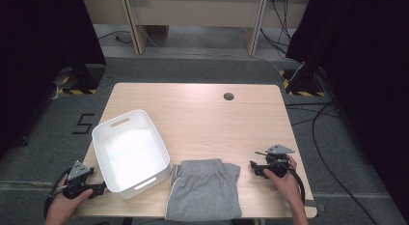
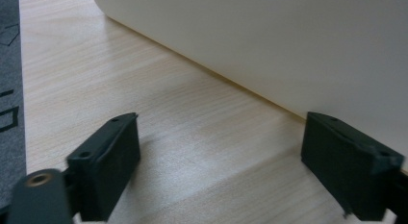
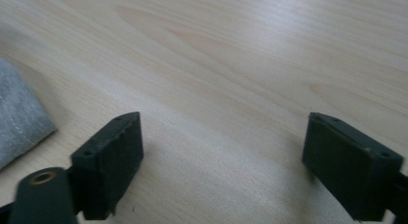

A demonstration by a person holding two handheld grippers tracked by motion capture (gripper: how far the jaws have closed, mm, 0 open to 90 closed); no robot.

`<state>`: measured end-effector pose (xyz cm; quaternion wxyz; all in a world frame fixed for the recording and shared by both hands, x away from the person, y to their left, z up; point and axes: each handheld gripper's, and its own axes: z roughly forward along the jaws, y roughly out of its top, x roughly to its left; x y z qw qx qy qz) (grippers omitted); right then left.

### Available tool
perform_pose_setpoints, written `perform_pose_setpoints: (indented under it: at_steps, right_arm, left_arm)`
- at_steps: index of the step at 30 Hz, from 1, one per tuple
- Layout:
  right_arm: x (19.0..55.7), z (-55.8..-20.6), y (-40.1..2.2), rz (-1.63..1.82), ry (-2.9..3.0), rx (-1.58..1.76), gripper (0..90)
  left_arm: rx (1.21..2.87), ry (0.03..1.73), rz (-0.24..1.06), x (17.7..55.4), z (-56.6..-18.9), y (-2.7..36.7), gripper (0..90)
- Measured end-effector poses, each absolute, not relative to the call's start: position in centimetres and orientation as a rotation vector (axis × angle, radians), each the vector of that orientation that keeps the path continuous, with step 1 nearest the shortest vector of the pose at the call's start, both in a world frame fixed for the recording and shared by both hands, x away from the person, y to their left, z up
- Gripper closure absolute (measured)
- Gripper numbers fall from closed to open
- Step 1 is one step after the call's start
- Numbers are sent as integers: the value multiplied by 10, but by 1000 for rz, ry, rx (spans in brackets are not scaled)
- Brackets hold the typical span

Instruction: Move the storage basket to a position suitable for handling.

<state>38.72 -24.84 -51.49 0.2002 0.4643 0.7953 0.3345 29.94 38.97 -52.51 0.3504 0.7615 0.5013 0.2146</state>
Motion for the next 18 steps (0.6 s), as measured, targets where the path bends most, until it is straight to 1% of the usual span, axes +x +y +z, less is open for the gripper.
perform_pose_setpoints:
  at_steps: [2,4,6,9,11,12,14,16,18]
  right_arm:
    - [387,-514,-248,937,2227,1291,176]
    - [388,-513,-246,955,2221,1277,158]
    - [390,-509,-243,955,2228,1264,162]
    - [396,-499,-235,976,2231,1225,162]
    - [405,-488,-224,1011,2239,1180,162]
    - [409,-484,-219,1028,2245,1168,162]
    - [415,-479,-211,1039,2253,1142,162]
    - [419,-477,-207,1043,2253,1124,162]
    - [427,-470,-193,1063,2263,1091,162]
  left_arm:
    - [1972,1296,554,298,-525,389,142]
    - [1974,1299,549,295,-525,388,144]
    - [1993,1290,552,290,-523,384,146]
    - [2009,1287,558,279,-522,378,146]
    - [2017,1260,573,265,-519,369,147]
    - [2017,1260,573,265,-519,369,146]
    - [2011,1239,571,253,-517,361,146]
    - [2011,1239,582,249,-517,357,151]
    - [2027,1206,580,239,-519,348,147]
